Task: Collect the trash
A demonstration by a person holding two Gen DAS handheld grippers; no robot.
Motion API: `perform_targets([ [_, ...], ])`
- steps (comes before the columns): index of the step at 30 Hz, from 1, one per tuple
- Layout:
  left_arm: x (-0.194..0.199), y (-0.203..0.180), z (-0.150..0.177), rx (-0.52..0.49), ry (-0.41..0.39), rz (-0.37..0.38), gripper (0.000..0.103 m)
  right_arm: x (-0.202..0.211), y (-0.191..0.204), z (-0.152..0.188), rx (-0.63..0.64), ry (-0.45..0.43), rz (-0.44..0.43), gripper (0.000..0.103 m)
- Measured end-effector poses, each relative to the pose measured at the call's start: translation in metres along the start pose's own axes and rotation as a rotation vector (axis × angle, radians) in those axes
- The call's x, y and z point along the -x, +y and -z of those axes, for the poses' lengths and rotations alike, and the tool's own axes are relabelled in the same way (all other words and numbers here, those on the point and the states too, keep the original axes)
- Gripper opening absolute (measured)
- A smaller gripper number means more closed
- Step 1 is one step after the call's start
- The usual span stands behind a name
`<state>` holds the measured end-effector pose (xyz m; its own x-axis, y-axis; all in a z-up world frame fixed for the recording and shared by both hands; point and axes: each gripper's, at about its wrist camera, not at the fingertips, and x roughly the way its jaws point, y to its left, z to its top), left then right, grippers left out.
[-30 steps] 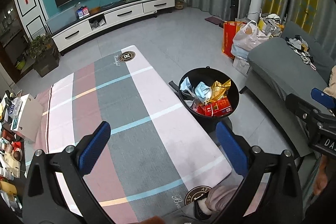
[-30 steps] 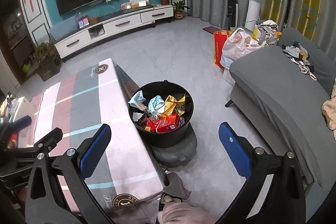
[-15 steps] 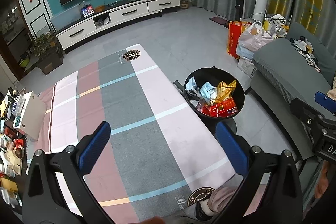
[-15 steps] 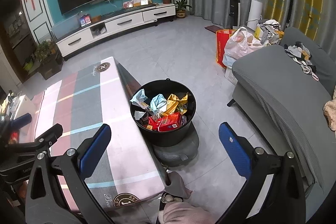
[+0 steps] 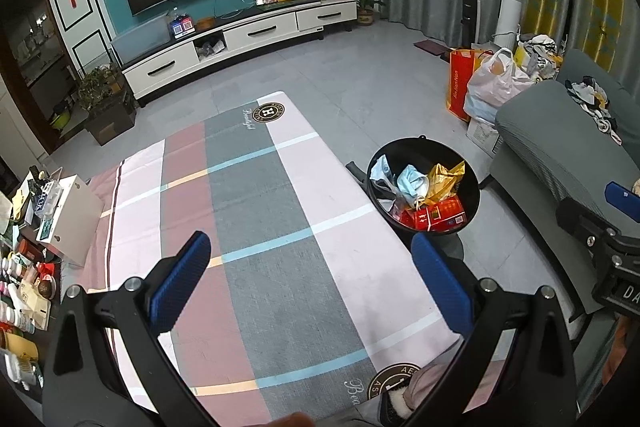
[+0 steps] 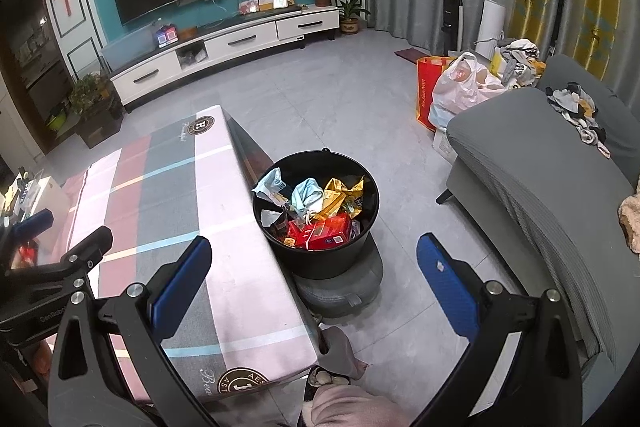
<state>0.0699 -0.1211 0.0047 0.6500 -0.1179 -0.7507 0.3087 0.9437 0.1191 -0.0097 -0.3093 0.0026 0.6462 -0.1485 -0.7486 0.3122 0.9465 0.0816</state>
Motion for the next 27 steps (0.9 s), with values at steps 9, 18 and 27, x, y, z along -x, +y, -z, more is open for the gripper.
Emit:
perform_targets([
  [9, 0.0018, 0.0028, -0.0012, 0.006, -0.005, -0.012, 0.100, 0.0001, 0.0033, 0.0011, 0.015, -0.003, 0.005, 0.100],
  [18, 0.0046, 0.0041, -0.0026, 0.006, -0.014, -0.024, 0.100, 0.0012, 0.0040, 0.0014, 0.016, -0.005, 0.008, 0.100],
  [27, 0.0051, 0.0037, -0.0028, 0.006, -0.015, -0.029, 0.100, 0.0015, 0.0045, 0.0010, 0.016, -0.006, 0.007, 0.100],
])
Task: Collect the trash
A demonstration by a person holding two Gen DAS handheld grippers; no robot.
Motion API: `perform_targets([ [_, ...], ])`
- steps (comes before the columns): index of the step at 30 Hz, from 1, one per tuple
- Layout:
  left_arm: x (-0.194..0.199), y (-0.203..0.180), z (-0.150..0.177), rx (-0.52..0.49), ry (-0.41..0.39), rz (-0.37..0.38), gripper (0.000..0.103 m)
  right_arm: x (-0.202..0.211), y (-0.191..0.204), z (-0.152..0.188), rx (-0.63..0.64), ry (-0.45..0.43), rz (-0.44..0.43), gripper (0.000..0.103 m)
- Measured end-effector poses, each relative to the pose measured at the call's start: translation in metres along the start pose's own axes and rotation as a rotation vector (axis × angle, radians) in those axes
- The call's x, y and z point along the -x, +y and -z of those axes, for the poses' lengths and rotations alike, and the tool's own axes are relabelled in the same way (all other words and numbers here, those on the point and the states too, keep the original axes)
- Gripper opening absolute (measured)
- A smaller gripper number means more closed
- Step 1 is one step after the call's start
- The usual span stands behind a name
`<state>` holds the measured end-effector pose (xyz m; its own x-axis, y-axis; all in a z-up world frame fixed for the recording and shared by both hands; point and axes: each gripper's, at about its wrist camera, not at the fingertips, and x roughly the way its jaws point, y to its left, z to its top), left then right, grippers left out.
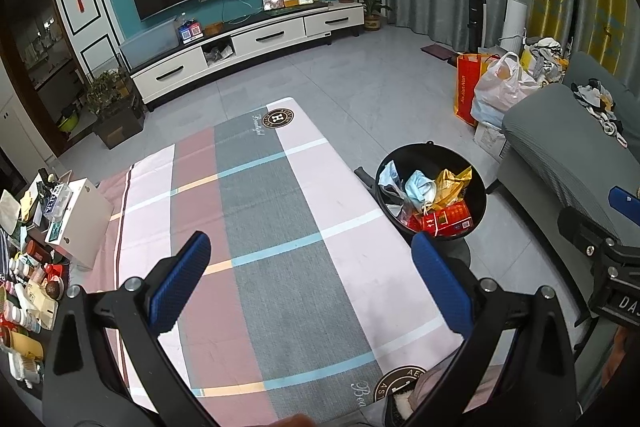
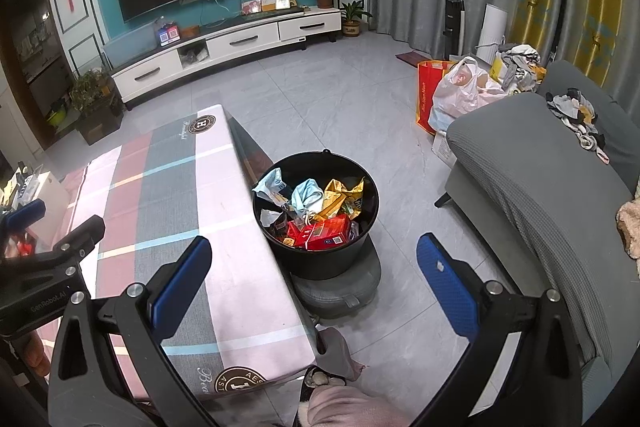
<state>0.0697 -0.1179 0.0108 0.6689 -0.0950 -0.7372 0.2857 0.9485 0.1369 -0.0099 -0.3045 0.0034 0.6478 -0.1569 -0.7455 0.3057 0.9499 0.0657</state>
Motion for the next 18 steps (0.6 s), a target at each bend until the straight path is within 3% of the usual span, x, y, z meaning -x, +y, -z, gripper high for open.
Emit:
perform_targets([
  [9, 0.0040, 0.0033, -0.0007, 0.006, -0.022, -0.017, 0.100, 0.0002, 0.0005, 0.0003, 0.001, 0.007, -0.001, 0.100],
  [18, 0.0005, 0.0061, 0.0004, 0.021, 0.006, 0.006, 0.100, -0.0005, 0.0008, -0.0007, 0.004, 0.010, -0.006, 0.100],
])
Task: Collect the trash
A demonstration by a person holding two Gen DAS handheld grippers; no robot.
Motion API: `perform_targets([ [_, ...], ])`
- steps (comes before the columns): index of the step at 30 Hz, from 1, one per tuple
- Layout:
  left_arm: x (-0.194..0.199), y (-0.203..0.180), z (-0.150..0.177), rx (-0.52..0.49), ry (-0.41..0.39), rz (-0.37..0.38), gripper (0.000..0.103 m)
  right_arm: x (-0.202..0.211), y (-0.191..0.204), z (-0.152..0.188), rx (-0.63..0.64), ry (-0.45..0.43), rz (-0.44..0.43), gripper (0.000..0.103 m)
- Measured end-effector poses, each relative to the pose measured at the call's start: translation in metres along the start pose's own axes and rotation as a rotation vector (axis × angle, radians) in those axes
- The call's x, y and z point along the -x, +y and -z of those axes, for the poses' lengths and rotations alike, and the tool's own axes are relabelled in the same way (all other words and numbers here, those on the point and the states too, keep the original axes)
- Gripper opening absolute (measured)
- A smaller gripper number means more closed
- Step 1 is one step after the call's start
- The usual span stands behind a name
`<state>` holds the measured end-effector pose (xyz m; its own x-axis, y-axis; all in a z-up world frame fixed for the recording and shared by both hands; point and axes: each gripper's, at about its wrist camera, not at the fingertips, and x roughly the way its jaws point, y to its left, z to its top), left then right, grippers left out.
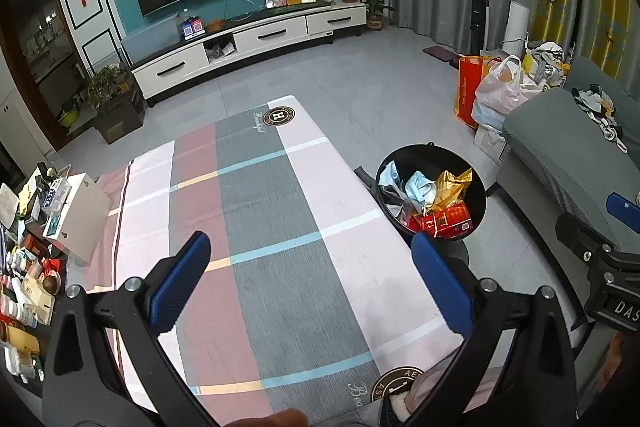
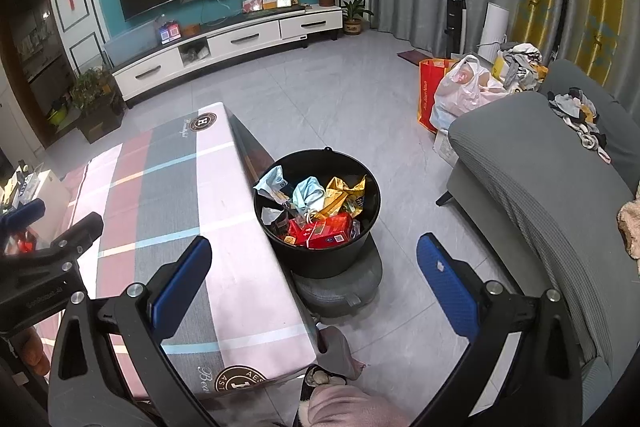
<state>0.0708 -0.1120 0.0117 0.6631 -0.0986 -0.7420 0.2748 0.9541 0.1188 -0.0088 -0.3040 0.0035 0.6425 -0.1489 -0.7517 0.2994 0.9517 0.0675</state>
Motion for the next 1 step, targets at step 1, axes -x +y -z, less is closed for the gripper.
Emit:
perform_targets([
  [1, -0.0005, 0.0007, 0.0001, 0.003, 0.003, 0.000, 0.100, 0.0002, 0.0003, -0.0002, 0.001, 0.000, 0.000, 0.100],
])
